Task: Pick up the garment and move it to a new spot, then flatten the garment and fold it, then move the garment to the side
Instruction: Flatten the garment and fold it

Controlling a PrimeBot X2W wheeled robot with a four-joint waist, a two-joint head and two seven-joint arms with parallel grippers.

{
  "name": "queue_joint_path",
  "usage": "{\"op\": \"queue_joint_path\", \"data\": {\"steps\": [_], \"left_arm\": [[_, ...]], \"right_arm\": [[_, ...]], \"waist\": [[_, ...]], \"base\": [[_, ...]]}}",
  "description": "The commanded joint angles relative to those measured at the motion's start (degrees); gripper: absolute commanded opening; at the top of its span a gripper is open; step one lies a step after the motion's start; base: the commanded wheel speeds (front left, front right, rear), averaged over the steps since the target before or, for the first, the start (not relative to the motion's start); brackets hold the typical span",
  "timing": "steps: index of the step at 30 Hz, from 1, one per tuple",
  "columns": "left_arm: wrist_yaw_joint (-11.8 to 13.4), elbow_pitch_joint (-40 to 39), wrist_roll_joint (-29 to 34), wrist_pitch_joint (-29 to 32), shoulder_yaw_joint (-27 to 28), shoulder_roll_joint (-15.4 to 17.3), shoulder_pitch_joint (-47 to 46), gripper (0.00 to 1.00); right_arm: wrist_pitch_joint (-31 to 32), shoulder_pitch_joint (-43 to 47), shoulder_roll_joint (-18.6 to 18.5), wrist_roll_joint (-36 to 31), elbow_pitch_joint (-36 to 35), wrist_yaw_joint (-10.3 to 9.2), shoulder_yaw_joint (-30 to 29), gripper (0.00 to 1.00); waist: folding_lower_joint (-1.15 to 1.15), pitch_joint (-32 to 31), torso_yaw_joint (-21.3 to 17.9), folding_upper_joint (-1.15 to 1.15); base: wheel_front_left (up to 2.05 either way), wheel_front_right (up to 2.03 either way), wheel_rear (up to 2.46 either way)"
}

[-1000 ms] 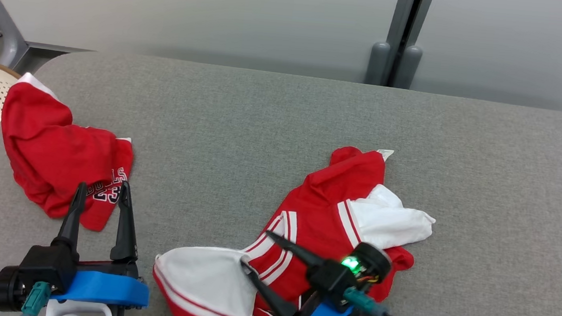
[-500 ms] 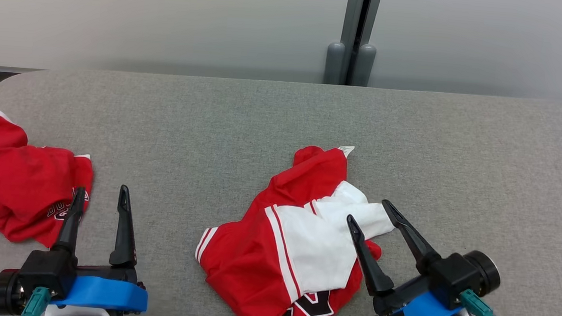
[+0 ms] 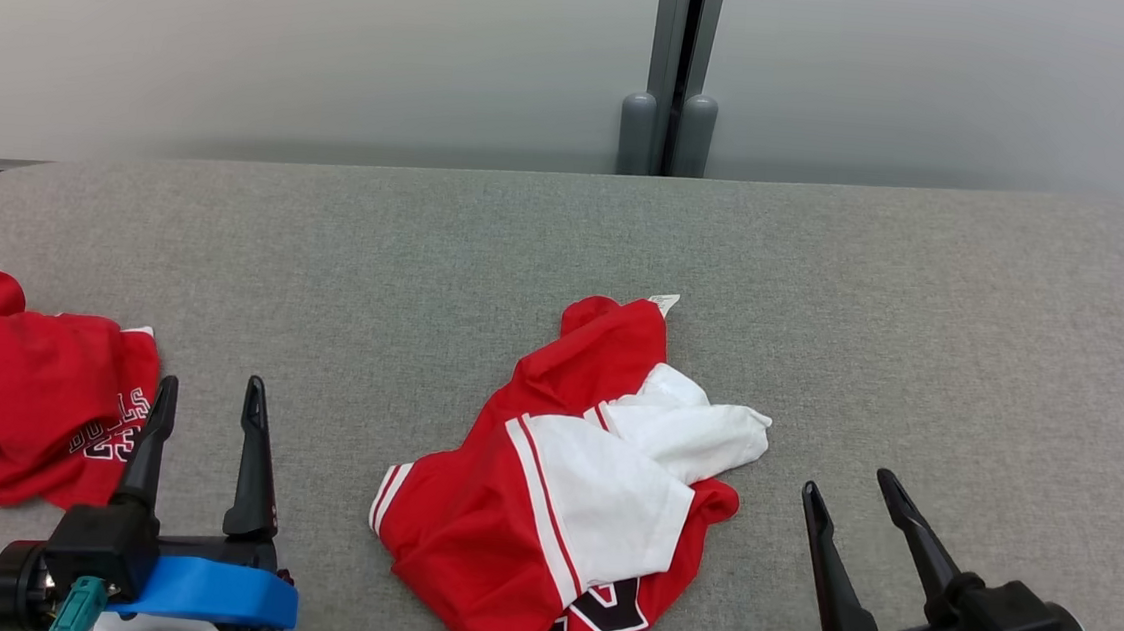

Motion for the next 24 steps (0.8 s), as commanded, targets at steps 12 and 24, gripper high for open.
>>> {"op": "queue_joint_path", "data": {"steps": [12, 24], "left_arm": [[-0.29, 1.29, 0.88, -0.15, -0.40, 0.04, 0.64, 1.00], [-1.83, 5.29, 3.99, -0.15, -7.39, 1.39, -5.67, 1.00]], "right_arm": [[-0.19, 1.15, 1.31, -1.63, 1.08, 0.03, -0.72, 1.00], [-0.19, -1.16, 1.58, -2.15, 1.53, 0.03, -0.27, 1.00]], "waist": [[0.00, -0.19, -0.39, 0.00], [0.00, 1.40, -1.36, 0.00]], "base": [[0.00, 0.00, 0.00], [0.00, 0.00, 0.00]]}}
